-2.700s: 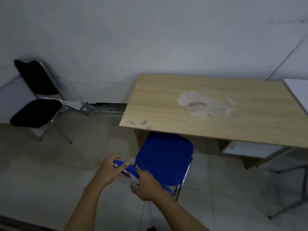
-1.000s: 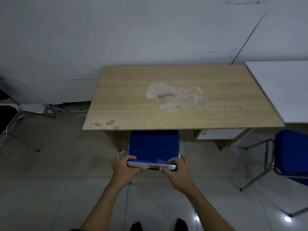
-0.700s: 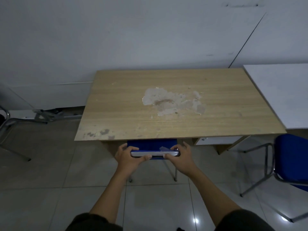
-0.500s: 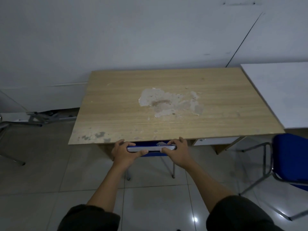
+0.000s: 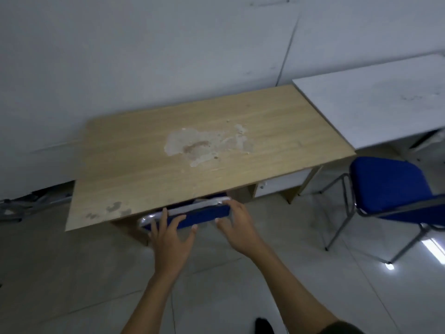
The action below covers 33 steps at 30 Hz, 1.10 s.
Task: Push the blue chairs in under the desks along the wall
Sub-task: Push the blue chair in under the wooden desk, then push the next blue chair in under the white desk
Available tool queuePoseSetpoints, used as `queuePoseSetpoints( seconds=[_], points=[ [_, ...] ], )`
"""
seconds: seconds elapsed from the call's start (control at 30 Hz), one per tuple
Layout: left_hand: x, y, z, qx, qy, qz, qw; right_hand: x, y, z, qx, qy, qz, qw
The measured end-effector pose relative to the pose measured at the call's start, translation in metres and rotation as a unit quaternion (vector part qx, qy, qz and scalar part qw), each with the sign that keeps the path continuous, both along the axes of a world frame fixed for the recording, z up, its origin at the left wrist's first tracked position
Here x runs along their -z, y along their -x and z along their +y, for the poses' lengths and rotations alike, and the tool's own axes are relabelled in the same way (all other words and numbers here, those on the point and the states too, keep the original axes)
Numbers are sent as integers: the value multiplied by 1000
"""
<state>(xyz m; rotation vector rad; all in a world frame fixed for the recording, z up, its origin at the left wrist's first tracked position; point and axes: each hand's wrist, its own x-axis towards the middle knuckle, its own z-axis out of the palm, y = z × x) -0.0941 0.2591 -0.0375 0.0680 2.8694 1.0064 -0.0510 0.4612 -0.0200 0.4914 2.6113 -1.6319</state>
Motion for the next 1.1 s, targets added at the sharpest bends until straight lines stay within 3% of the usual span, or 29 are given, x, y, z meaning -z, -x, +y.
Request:
queuePoseSetpoints(
  seconds=[0.23, 0.47, 0.67, 0.87, 1.1],
  points=[
    [-59, -38, 99, 142, -110, -77, 981, -36, -68, 74, 44, 21, 21, 999],
    [-107, -76, 239, 259, -108, -123, 952, -84, -150, 199, 115, 32, -4, 993],
    [-103, -134, 372, 324, -142, -140, 925, -107, -239, 305, 231, 68, 18, 970],
    [-93, -176, 513, 404, -148, -176, 885, -112, -319, 398, 361, 103, 53, 925],
    [-88, -214, 696, 428, -209, -179, 861, -114, -356, 536, 413, 58, 38, 908]
  ],
)
